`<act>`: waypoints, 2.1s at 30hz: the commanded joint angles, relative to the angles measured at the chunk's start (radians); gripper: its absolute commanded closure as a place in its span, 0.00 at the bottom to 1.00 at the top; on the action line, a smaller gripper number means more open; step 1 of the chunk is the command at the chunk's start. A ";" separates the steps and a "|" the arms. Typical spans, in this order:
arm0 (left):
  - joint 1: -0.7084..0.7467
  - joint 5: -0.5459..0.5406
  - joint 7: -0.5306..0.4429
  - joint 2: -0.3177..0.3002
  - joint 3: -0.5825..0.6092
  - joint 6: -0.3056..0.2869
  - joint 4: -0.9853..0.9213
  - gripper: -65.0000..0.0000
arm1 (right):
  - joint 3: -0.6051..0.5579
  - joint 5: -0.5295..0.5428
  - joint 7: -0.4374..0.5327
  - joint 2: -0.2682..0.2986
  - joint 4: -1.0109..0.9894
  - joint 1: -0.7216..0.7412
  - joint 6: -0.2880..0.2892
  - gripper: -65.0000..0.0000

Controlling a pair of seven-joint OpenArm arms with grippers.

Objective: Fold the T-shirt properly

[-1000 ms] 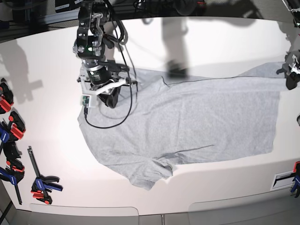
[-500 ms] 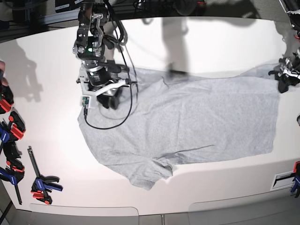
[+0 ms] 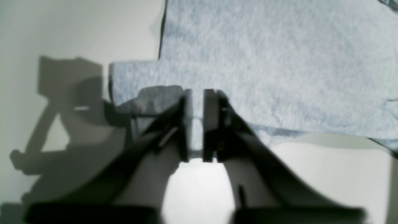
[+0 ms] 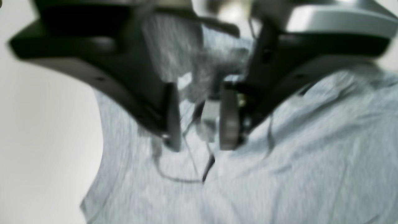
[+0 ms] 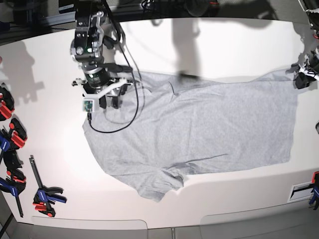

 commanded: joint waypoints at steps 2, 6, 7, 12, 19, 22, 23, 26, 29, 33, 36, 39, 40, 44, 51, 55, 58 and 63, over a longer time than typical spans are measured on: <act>0.004 -0.017 -0.023 -0.024 -0.006 -0.011 0.017 1.00 | 0.000 0.002 0.002 0.002 0.037 -0.034 0.008 0.93; 0.029 0.031 -0.045 -0.017 -0.006 -0.011 0.017 1.00 | 0.000 0.001 0.002 0.003 0.037 -0.100 0.007 1.00; 0.035 0.064 -0.066 -0.011 -0.006 -0.010 0.016 1.00 | 0.000 0.000 0.008 0.003 0.037 -0.111 0.007 1.00; 0.039 0.150 -0.130 0.047 -0.006 -0.007 0.008 1.00 | 0.006 -0.051 0.051 0.003 0.025 -0.114 0.004 1.00; 0.034 0.216 -0.175 0.073 -0.006 0.034 0.008 1.00 | 0.006 -0.050 0.064 0.008 -0.032 -0.061 0.004 1.00; 0.033 0.246 -0.196 0.071 -0.005 0.064 0.008 1.00 | 0.006 -0.050 0.066 0.008 -0.087 -0.045 0.004 1.00; 0.033 0.245 -0.202 0.071 -0.006 0.064 0.008 1.00 | 0.005 -0.050 0.073 0.008 -0.102 -0.045 0.004 1.00; 0.025 0.245 -0.208 0.071 -0.005 0.064 0.008 1.00 | 0.004 -0.050 0.082 0.013 -0.145 -0.045 0.004 1.00; 0.016 0.248 -0.208 0.071 -0.005 0.065 0.001 1.00 | 0.004 -0.050 0.098 0.044 -0.196 -0.045 0.004 1.00; 0.015 0.272 -0.203 0.071 -0.005 0.068 -0.052 1.00 | 0.004 -0.050 0.116 0.092 -0.261 -0.045 0.004 1.00; 0.017 0.270 -0.171 0.071 -0.005 0.068 -0.105 1.00 | 0.004 -0.049 0.125 0.124 -0.285 -0.045 0.004 1.00; 0.020 0.270 -0.134 0.063 -0.006 0.068 -0.134 1.00 | 0.004 -0.047 0.123 0.145 -0.285 -0.045 0.004 1.00; 0.022 0.270 -0.126 0.055 -0.006 0.068 -0.136 1.00 | 0.004 -0.047 0.122 0.151 -0.285 -0.045 0.004 1.00; 0.029 0.270 -0.108 0.011 -0.006 0.068 -0.136 1.00 | 0.004 -0.048 0.106 0.161 -0.285 -0.048 0.004 1.00; 0.040 0.271 -0.101 -0.032 -0.006 0.068 -0.136 1.00 | 0.005 -0.047 0.103 0.210 -0.285 -0.048 0.004 1.00; 0.054 0.270 -0.098 -0.032 -0.006 0.068 -0.136 1.00 | 0.004 -0.047 0.082 0.242 -0.285 -0.048 0.004 1.00; 0.074 0.272 -0.089 -0.032 -0.006 0.068 -0.136 1.00 | 0.005 -0.047 0.062 0.267 -0.285 -0.049 0.004 1.00; 0.125 0.270 -0.083 -0.045 -0.006 0.068 -0.136 1.00 | 0.005 -0.047 0.047 0.297 -0.285 -0.061 0.006 1.00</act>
